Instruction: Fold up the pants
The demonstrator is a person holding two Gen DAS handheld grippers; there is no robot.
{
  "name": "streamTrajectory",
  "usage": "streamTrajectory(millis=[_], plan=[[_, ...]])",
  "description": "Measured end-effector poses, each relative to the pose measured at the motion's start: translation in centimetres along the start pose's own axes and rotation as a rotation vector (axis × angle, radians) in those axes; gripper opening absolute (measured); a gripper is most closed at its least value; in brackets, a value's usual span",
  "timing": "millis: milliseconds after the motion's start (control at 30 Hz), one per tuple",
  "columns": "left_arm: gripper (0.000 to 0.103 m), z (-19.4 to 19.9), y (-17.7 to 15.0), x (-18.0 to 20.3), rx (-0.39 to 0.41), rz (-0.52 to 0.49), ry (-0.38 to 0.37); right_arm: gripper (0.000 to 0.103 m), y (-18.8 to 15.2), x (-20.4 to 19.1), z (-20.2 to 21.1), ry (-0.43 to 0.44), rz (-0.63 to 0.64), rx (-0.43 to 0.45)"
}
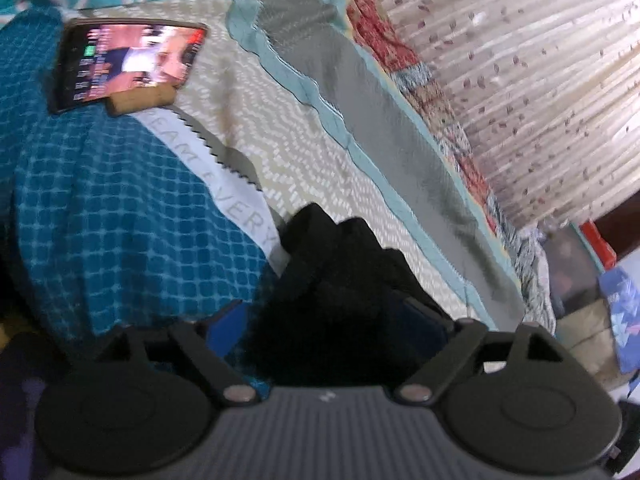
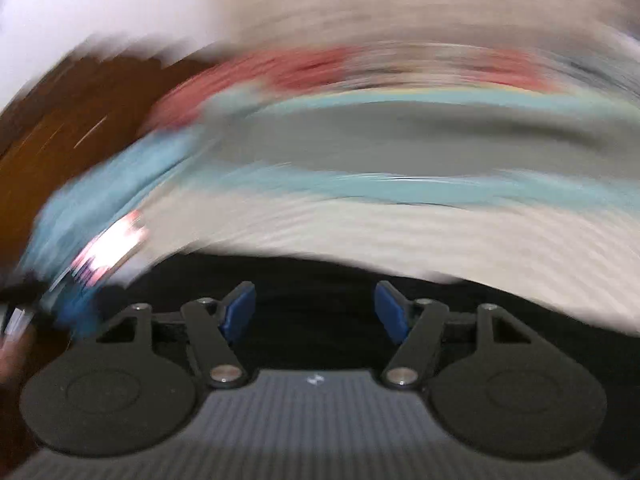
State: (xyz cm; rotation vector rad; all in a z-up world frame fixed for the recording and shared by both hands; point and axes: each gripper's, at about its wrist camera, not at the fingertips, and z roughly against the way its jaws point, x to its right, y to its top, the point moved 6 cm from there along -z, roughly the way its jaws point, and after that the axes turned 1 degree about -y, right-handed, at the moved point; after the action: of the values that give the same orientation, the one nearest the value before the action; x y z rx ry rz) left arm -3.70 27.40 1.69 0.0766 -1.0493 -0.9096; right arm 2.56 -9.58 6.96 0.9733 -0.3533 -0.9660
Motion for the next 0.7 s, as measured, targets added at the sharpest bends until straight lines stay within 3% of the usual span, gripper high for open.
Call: streamTrajectory(millis=[100, 167, 267, 333, 367, 467, 567, 633, 700], plan=[[0.086, 2.4, 0.1, -1.2, 0.056, 0.041, -0.001, 0.08, 2.2, -10.7, -6.2, 0.216, 0.348, -0.061], [0.087, 4.2, 0.2, -2.2, 0.095, 0.062, 0.007, 0.083, 2.5, -15.4, -9.8, 0.318, 0.515, -0.114], [0.086, 5.9, 0.3, -3.2, 0.131, 0.071, 0.018, 0.077, 2.4, -18.8, -15.2, 0.358, 0.679, -0.209], [0.086, 6.4, 0.4, -3.5, 0.145, 0.065, 0.018, 0.015, 2.3, -19.2, -18.3, 0.341, 0.727, -0.316], [0.086, 6.5, 0.6, -3.4, 0.148, 0.059, 0.01, 0.015, 3.0, -19.0, -19.5, 0.33, 0.716, -0.349], [0.086, 5.4, 1.6, -2.1, 0.14, 0.008, -0.044, 0.015, 9.8, -15.0, -19.7, 0.303, 0.437, -0.231], [0.084, 2.3, 2.8, 1.5, 0.102, -0.106, -0.121, 0.015, 16.2, -9.6, -20.1, 0.11, 0.197, -0.096], [0.082, -0.1, 3.4, 4.3, 0.075, -0.176, -0.166, 0.015, 18.9, -8.0, -20.4, -0.007, 0.155, -0.029], [0.078, -2.8, 3.8, 7.5, 0.054, -0.259, -0.215, 0.015, 20.6, -7.8, -20.3, -0.061, 0.154, 0.017]])
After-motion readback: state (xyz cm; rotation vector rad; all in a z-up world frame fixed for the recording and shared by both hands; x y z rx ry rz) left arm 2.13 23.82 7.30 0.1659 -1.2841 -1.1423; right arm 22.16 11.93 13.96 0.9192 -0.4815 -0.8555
